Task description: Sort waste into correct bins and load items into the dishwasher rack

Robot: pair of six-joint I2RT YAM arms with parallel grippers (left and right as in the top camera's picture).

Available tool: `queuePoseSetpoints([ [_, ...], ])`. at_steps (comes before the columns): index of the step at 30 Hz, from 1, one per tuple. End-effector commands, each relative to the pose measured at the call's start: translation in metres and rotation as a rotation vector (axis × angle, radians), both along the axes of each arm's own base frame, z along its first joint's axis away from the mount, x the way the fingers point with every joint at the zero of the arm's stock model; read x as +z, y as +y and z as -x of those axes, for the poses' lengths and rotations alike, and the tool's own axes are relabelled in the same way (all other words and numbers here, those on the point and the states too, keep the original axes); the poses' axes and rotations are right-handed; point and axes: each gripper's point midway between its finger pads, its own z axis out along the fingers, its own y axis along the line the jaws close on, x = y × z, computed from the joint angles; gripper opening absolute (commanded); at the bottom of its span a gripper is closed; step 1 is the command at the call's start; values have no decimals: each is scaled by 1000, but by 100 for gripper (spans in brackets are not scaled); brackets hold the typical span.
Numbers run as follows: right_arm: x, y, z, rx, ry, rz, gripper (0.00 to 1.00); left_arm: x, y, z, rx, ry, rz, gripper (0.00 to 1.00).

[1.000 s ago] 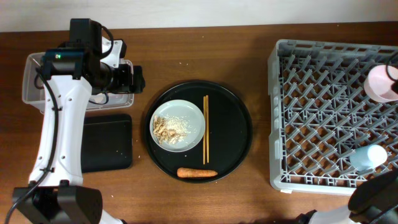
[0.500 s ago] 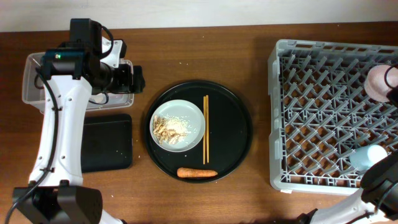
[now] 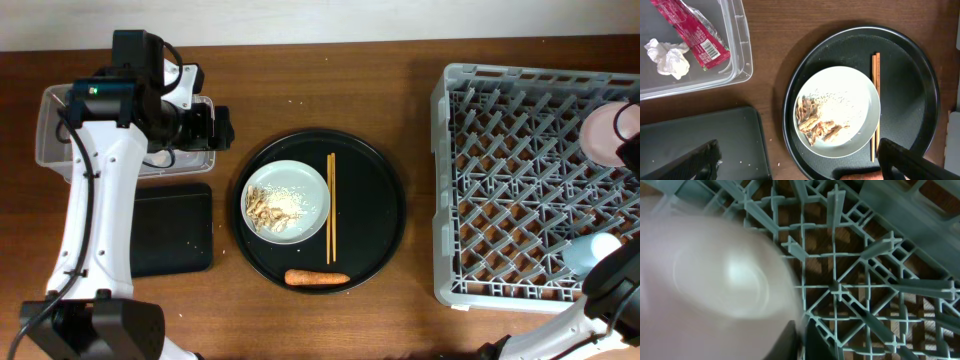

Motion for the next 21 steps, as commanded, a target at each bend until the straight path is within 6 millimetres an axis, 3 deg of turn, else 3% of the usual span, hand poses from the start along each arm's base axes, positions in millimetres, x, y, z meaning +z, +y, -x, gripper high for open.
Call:
queuePoseSetpoints([
  [1, 20, 2, -7, 14, -53, 5, 4, 5, -2, 1, 0, -11, 15, 99],
  [5, 149, 3, -16, 96, -191, 304, 4, 5, -2, 1, 0, -11, 15, 99],
  [7, 165, 5, -11, 103, -32, 515, 4, 5, -1, 1, -1, -11, 14, 99],
  [11, 186, 13, 2, -124, 256, 830, 4, 5, -1, 1, 0, -11, 15, 99],
  [13, 179, 16, 0, -159, 321, 876, 4, 5, -1, 1, 0, -11, 15, 99],
  [15, 147, 17, -6, -132, 383, 858, 4, 5, -1, 1, 0, -11, 15, 99],
  [17, 90, 27, -12, -74, 462, 831, 4, 5, -2, 1, 0, -11, 15, 99],
  [21, 35, 65, -20, 50, 515, 826, 4, 5, -1, 1, 0, -11, 15, 99],
])
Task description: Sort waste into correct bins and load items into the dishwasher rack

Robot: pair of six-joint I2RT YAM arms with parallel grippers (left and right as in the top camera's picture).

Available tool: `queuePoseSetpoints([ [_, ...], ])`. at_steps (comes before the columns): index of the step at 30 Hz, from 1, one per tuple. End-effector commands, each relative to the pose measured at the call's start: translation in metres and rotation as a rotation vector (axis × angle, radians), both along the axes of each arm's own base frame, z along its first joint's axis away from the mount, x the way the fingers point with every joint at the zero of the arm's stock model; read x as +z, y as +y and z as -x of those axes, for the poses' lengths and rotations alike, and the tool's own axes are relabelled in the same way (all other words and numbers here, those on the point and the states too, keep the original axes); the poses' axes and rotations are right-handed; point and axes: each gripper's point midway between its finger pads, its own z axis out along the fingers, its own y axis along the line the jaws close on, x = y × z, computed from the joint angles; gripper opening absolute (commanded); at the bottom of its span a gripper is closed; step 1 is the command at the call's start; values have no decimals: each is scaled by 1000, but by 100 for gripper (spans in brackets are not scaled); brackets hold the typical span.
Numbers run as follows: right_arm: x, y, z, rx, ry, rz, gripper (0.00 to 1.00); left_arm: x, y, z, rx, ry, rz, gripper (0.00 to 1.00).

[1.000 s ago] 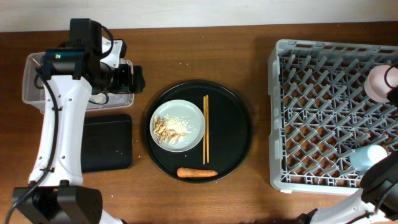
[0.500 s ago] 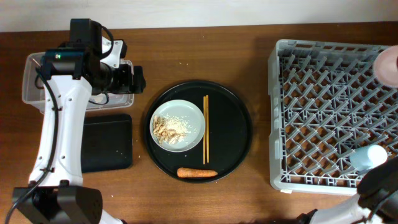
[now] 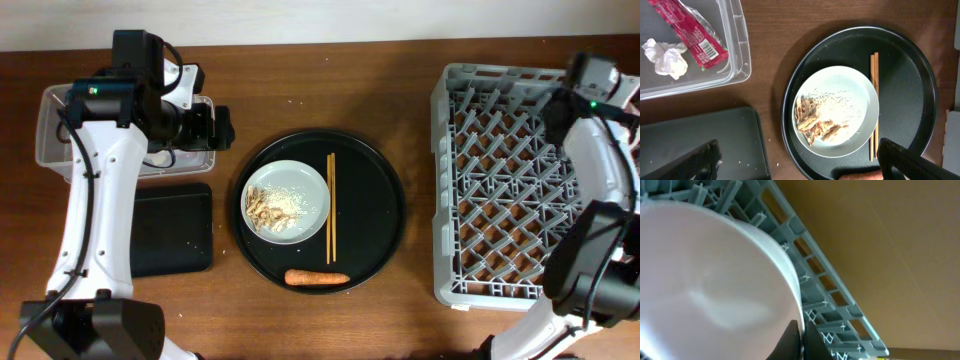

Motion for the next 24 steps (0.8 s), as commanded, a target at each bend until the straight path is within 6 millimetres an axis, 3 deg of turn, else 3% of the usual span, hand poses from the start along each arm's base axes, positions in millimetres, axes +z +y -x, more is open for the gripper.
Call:
queuePoseSetpoints([
  [1, -24, 27, -3, 49, 50, -12, 4, 5, 0, 1, 2, -12, 9, 99],
  [4, -15, 34, -2, 29, 51, 45, 4, 5, 0, 1, 2, -12, 9, 99],
  [6, -23, 50, 0, 70, 125, 18, 4, 5, 0, 0, 2, -17, 9, 99],
  [10, -36, 60, 26, -3, 143, -43, 4, 6, 0, -1, 2, -22, 8, 99],
  [11, -40, 65, 25, 17, 134, -96, 4, 6, 0, -1, 2, -22, 8, 99],
  [13, -29, 78, 13, 71, 36, -204, 7, 6, 0, -1, 2, -22, 9, 99],
  [14, -6, 86, 0, 122, -58, -261, 15, 6, 0, -1, 2, -22, 9, 99],
  [15, 13, 93, -8, 160, -129, -298, 16, 6, 0, -1, 2, -22, 9, 99],
  [18, 21, 98, -7, 178, -154, -324, 16, 6, 0, -1, 2, -21, 9, 99],
  [21, 27, 125, -35, 310, -269, -492, 16, 6, 0, -1, 2, -20, 9, 99],
  [22, 32, 136, -48, 387, -297, -535, 23, 6, 0, -1, 2, -19, 9, 99],
  [24, 42, 145, -72, 467, -388, -565, 51, 6, 0, -1, 2, -19, 9, 99],
])
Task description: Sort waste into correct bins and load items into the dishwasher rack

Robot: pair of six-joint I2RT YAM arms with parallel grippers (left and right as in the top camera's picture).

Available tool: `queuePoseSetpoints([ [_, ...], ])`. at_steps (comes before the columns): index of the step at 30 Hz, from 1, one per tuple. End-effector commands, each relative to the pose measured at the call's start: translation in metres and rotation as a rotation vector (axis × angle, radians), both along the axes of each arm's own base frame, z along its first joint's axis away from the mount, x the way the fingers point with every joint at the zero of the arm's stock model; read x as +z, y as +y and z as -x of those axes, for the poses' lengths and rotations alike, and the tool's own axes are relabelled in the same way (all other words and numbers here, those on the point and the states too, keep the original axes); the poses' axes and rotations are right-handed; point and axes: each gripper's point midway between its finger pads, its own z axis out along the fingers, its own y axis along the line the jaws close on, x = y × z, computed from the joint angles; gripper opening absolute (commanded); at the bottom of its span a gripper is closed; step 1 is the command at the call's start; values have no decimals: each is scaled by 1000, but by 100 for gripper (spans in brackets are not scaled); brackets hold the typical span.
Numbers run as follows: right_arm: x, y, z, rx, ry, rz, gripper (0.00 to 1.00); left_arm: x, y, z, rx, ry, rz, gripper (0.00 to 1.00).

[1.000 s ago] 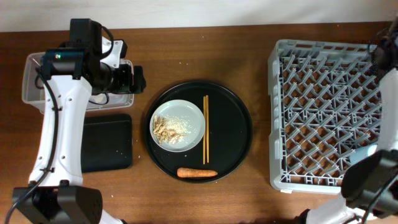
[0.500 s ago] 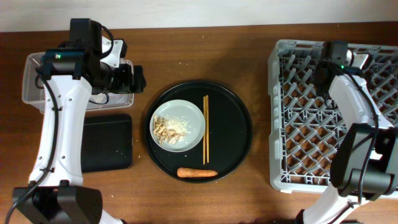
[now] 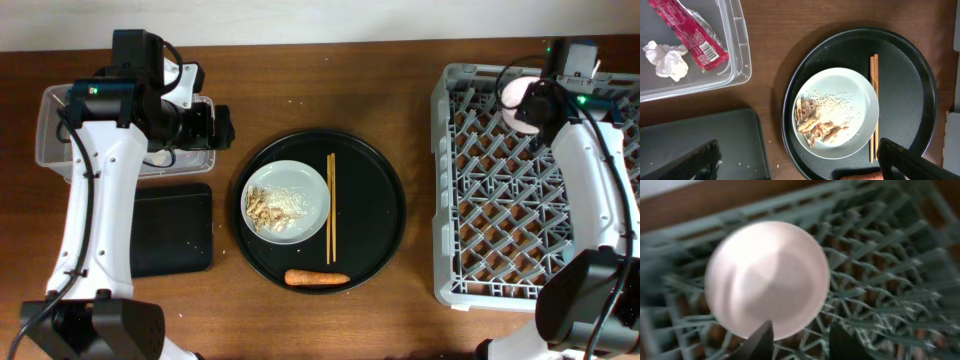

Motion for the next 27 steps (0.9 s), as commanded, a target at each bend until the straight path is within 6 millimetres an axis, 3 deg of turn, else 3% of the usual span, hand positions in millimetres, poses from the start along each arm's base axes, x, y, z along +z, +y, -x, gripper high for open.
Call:
queuePoseSetpoints([
  [1, 23, 8, -25, 58, -133, -51, 56, 5, 0, 1, 2, -13, 9, 99],
  [3, 21, -15, -27, -81, -210, -127, 62, 5, 0, 1, 2, -13, 9, 99],
  [5, 7, -34, -33, -106, -252, -245, 63, 5, 0, 1, 2, -13, 9, 99],
  [7, -21, -58, -29, -161, -222, -301, 63, 5, 0, 1, 2, -13, 9, 99],
  [9, -49, -61, -29, -174, -166, -331, 63, 5, 0, 1, 2, -13, 9, 99],
  [10, -69, -60, -30, -179, -129, -345, 58, 5, -1, 1, 2, -13, 9, 99],
  [11, -80, -58, -31, -177, -109, -361, 42, 5, -1, 1, 2, -12, 9, 99],
  [12, -84, -54, -33, -163, -106, -386, 13, 5, -1, 1, 2, -12, 9, 99],
  [13, -78, -57, -33, -160, -118, -376, 4, 5, -1, 1, 2, -12, 9, 99],
  [14, -60, -63, -33, -138, -142, -343, 4, 5, 0, 1, 2, -12, 9, 99],
  [16, 42, -104, -17, -94, -218, -10, 4, 5, -1, 1, 2, -12, 10, 99],
  [17, 79, -128, 6, -160, -169, 210, 4, 5, -1, 1, 2, -12, 10, 99],
  [18, 107, -154, 41, -356, -90, 430, 4, 5, -1, 1, 2, -12, 10, 99],
  [19, 134, -174, 88, -661, 7, 670, 4, 5, -1, 1, 2, -12, 9, 99],
  [20, 135, -181, 99, -730, 63, 732, 4, 5, -1, 1, 2, -12, 9, 99],
  [24, 88, -200, 99, -766, 250, 786, 4, 5, 0, 1, 2, -12, 9, 99],
  [25, 59, -195, 85, -716, 313, 785, 4, 5, 0, 1, 2, -12, 9, 99],
  [27, 26, -181, 68, -666, 353, 776, 4, 5, 0, 1, 2, -12, 9, 99],
])
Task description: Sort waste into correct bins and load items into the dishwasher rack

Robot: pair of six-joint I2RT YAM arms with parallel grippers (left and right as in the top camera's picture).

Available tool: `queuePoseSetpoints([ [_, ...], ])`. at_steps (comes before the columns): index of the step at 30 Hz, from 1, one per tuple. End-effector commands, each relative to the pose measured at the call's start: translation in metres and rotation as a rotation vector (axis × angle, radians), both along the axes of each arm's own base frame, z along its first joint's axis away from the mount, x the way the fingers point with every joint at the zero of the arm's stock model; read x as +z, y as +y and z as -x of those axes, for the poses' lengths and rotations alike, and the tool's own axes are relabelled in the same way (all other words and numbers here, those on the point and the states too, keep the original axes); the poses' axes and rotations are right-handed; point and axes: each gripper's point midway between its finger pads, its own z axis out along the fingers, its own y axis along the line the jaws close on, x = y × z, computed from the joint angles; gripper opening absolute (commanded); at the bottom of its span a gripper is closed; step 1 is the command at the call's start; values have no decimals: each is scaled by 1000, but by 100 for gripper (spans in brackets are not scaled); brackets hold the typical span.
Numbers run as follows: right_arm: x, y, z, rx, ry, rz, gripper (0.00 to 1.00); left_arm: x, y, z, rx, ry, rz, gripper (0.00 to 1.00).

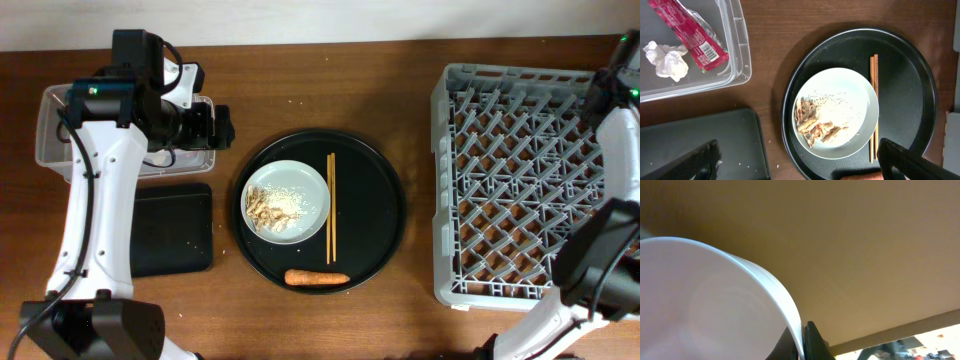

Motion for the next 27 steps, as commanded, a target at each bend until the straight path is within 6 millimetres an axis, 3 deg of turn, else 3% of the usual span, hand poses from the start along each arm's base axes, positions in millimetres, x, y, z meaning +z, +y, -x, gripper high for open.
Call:
queuePoseSetpoints([
  [1, -50, 30, -21, 15, 93, -10, 4, 5, 0, 1, 2, -11, 9, 99],
  [3, -85, 58, -31, 59, 120, -55, 4, 5, 0, 1, 2, -11, 9, 99],
  [4, -111, 83, -37, 122, 130, -131, 4, 5, 0, 1, 2, -11, 9, 99],
  [6, -138, 113, -42, 200, 165, -242, 4, 5, 0, 2, 2, -9, 9, 99],
  [7, -140, 120, -39, 192, 156, -246, 5, 5, 0, 2, 2, -8, 9, 99],
  [9, -141, 123, -34, 186, 171, -257, 17, 4, 0, 3, 2, -5, 9, 99],
  [12, -145, 128, -28, 189, 217, -291, 13, 4, 0, 5, 2, 3, 9, 99],
  [14, -156, 144, -23, 220, 258, -393, 13, 4, 0, 5, 2, 4, 9, 99],
  [15, -160, 153, -18, 235, 261, -473, 23, 4, 0, 5, 2, 4, 9, 99],
  [17, -149, 163, -18, 265, 195, -561, 36, 4, 0, 5, 2, 4, 8, 99],
  [19, -81, 169, -18, 331, 23, -529, 68, 3, 0, 5, 2, 6, 8, 99],
  [20, -63, 177, -18, 370, -48, -560, 73, 3, 0, 5, 2, 6, 8, 99],
  [21, -52, 199, -21, 449, -128, -675, 74, 3, 0, 5, 2, 7, 8, 99],
  [22, -54, 251, -30, 679, -124, -942, 74, 3, 0, 5, 2, 6, 8, 99],
  [23, -63, 323, -34, 963, -75, -1267, 70, 3, 0, 5, 2, 6, 8, 99],
  [26, -95, 353, -35, 978, 20, -1338, 66, 3, 0, 5, 2, 6, 8, 99],
  [27, -108, 368, -52, 1026, 29, -1324, 65, 3, 0, 5, 2, 6, 8, 99],
])
